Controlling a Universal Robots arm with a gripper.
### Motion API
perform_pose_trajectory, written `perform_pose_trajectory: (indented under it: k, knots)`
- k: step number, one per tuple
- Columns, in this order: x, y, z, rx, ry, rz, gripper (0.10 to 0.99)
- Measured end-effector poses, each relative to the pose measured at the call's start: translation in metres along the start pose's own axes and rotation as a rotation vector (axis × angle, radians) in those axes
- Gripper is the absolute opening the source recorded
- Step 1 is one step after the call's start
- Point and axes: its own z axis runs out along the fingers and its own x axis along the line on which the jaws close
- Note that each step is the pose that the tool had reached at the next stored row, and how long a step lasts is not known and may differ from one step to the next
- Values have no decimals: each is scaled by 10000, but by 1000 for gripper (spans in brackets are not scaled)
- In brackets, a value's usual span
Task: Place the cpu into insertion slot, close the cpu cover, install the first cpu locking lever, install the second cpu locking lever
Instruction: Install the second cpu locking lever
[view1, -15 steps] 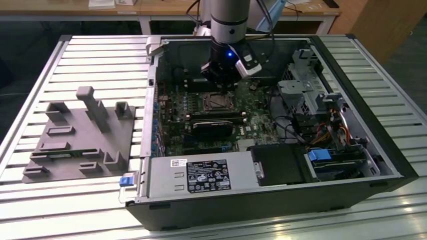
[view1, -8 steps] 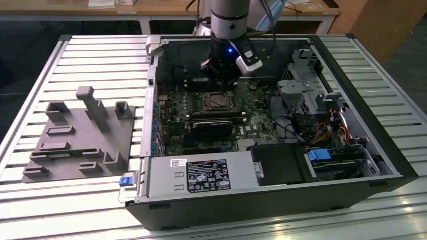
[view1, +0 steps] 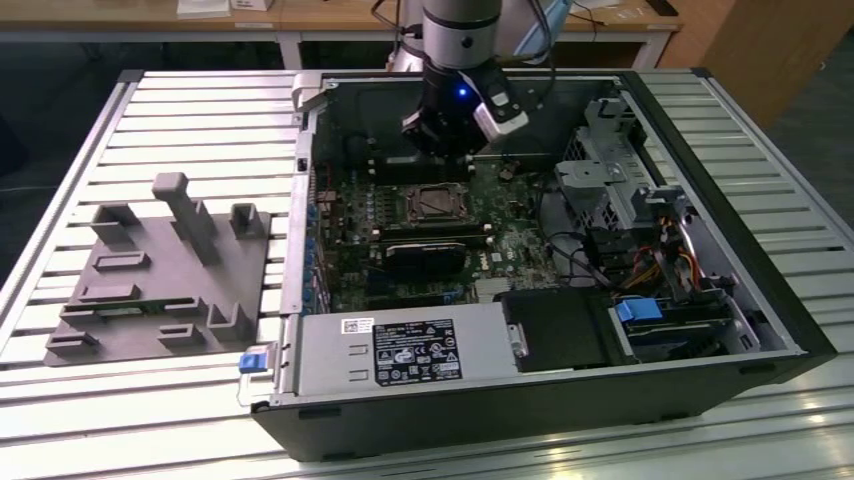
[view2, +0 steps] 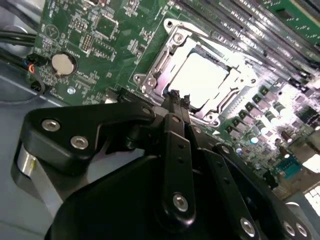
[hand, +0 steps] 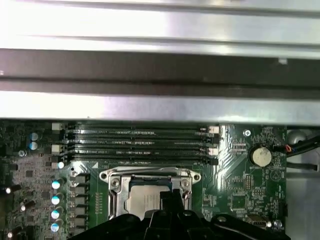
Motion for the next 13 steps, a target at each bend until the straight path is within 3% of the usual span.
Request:
perform_pose_trajectory:
  k: [10, 13]
  knots:
    - [11, -314, -6, -6, 0, 0, 106]
    - [11, -369, -5, -10, 2, 1, 106]
